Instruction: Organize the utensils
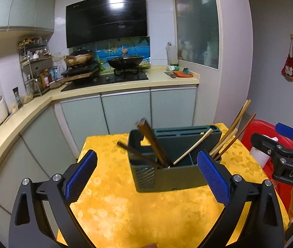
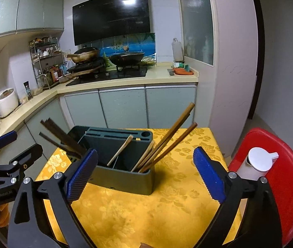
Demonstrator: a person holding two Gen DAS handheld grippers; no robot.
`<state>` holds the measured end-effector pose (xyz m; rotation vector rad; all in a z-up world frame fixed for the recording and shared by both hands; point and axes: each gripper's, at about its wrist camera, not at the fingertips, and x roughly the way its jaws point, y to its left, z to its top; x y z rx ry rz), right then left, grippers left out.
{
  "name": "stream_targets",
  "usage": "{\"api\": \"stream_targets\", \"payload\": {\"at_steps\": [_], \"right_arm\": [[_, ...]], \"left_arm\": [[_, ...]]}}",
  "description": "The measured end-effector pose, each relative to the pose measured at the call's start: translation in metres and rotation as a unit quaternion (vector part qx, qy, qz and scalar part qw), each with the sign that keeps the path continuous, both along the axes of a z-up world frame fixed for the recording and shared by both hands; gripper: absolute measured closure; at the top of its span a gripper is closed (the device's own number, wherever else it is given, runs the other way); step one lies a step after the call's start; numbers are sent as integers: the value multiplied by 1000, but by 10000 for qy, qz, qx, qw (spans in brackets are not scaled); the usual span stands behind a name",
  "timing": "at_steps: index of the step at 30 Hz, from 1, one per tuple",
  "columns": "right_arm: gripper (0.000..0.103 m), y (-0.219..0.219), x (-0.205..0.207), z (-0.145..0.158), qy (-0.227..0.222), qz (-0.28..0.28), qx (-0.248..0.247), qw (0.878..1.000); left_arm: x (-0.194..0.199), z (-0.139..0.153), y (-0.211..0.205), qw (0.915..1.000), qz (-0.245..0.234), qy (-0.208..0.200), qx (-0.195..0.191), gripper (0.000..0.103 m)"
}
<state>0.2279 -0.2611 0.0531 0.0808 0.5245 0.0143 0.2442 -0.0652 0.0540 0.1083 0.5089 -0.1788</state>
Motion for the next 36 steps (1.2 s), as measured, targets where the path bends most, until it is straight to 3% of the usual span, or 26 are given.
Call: {"api": "stream_targets", "payload": {"at_steps": [12,21,29,36], "right_arm": [[7,12,-38,-26,98,-51,29,9999],[7,27,-77,-46,-103,-90,-85,9999],[7,39,-111,-49,-616,-97,-211,9978],[7,44,-126,-50,-654,-80,-177,9977]], "left_arm": [[-37,-28,17,9996,272,39,7,9],[-66,-48,20,9994,354,18,3,7],[-93,-56,24,9983,516,-283,-8,7],[-114,-53,31,9973,610,-418,-1,7]]}}
